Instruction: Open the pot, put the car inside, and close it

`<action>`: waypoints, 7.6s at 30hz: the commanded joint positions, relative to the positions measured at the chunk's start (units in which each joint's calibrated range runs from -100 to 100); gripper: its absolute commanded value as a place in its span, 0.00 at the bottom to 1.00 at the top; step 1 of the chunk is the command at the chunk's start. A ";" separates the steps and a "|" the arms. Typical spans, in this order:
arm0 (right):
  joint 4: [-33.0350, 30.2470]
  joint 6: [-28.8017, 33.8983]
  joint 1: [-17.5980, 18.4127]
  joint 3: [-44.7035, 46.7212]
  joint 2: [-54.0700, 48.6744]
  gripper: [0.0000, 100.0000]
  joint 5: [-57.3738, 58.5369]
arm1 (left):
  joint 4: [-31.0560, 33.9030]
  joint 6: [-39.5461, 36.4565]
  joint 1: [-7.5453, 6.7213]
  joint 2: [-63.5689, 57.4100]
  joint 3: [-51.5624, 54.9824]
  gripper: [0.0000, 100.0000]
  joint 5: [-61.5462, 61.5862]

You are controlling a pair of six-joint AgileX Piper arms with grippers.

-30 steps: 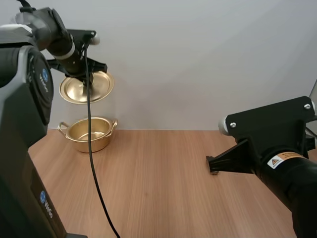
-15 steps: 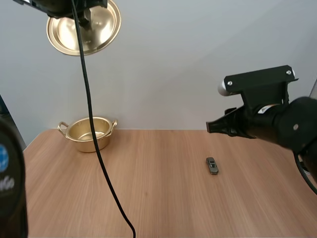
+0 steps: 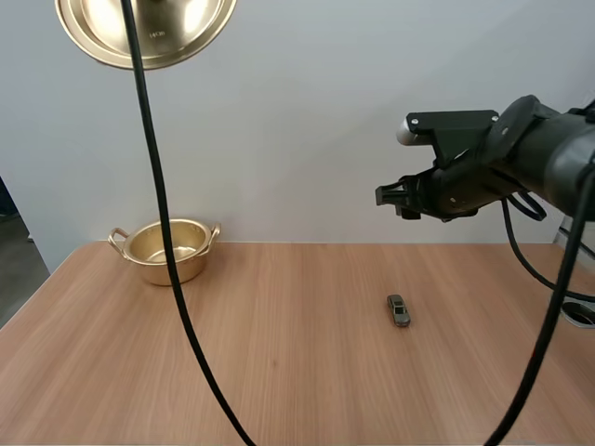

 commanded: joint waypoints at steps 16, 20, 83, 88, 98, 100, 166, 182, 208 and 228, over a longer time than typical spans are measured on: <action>0.04 -5.91 -0.02 -3.66 31.94 0.78 -0.98 | 0.04 -1.37 0.02 0.05 -0.04 0.00 -0.22; 0.04 -6.92 -0.02 -3.66 32.23 0.77 -2.21 | 0.04 -1.37 0.02 0.05 -0.04 0.00 -0.22; 32.01 -28.59 1.29 -21.72 40.84 0.00 23.66 | 1.01 -0.41 0.02 -1.27 -0.04 0.00 -3.64; 39.47 -28.93 6.13 -29.84 40.84 0.00 31.90 | 0.63 -0.41 0.02 -5.17 -0.04 0.00 -5.03; 38.76 -29.73 21.96 -40.76 41.57 0.00 15.61 | 1.12 -0.41 0.02 -10.41 -0.04 0.00 -15.34; 36.35 -29.73 24.89 -42.97 43.40 0.00 11.16 | 2.15 -0.41 0.02 -10.41 -0.04 0.00 -15.08; 19.99 -28.18 30.24 -65.46 72.11 0.10 -13.98 | 18.97 -1.39 0.02 -10.57 -0.04 0.00 -6.95; 16.36 -26.62 30.24 -65.46 75.46 0.27 -12.32 | 18.97 -1.50 0.02 -10.57 -0.04 0.00 -6.19; 10.46 -16.46 26.71 -65.46 56.51 0.00 8.44 | 20.99 -1.20 0.02 -3.04 6.86 0.00 -17.22; -6.00 -7.77 4.83 -65.46 20.24 0.00 32.63 | 14.97 0.29 0.02 25.16 25.24 0.00 -47.99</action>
